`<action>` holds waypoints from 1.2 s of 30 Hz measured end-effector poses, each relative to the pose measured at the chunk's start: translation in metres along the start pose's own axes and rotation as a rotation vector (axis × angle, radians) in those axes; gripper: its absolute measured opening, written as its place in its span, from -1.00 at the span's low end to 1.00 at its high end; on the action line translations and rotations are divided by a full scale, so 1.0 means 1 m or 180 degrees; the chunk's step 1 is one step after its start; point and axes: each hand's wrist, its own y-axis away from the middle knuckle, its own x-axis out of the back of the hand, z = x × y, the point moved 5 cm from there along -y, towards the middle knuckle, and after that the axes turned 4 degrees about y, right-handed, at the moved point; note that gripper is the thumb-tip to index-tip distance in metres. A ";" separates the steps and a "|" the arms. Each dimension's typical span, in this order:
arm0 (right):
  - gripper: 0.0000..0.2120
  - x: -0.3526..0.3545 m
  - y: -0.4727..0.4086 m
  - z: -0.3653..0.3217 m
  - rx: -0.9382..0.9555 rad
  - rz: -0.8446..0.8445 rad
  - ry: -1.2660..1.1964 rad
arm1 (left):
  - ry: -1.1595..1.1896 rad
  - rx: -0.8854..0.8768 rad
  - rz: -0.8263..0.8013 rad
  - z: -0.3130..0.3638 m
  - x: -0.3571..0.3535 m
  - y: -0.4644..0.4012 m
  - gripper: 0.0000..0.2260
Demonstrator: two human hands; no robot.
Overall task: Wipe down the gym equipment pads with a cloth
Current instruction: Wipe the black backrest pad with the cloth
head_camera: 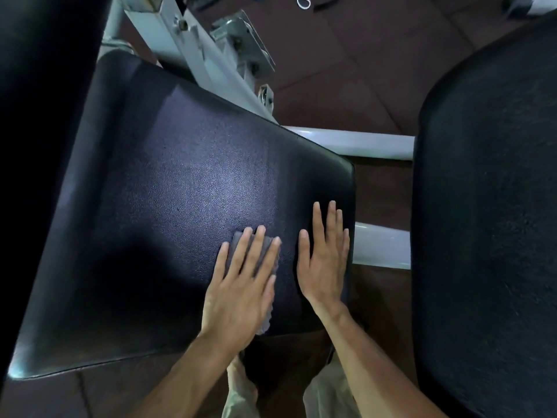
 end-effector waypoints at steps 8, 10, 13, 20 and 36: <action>-0.46 0.003 -0.001 -0.002 -0.0011 0.0022 -0.0016 | 0.0237 0.0664 0.0162 -0.096 0.052 -0.125 -0.46; -0.46 0.002 0.000 -0.003 -0.0008 -0.0016 -0.0032 | 0.0264 0.0723 0.0190 -0.093 0.053 -0.123 -0.46; -0.45 0.002 -0.001 -0.003 0.0005 -0.0045 -0.0045 | 0.0375 0.0721 0.0251 -0.086 0.048 -0.085 -0.46; -0.46 0.001 0.000 -0.002 -0.0035 -0.0034 -0.0016 | 0.0539 0.1129 0.0168 -0.063 0.020 0.068 -0.43; -0.45 0.000 0.000 -0.003 -0.0025 -0.0109 0.0045 | 0.0176 0.0281 0.0230 -0.039 0.038 -0.151 -0.45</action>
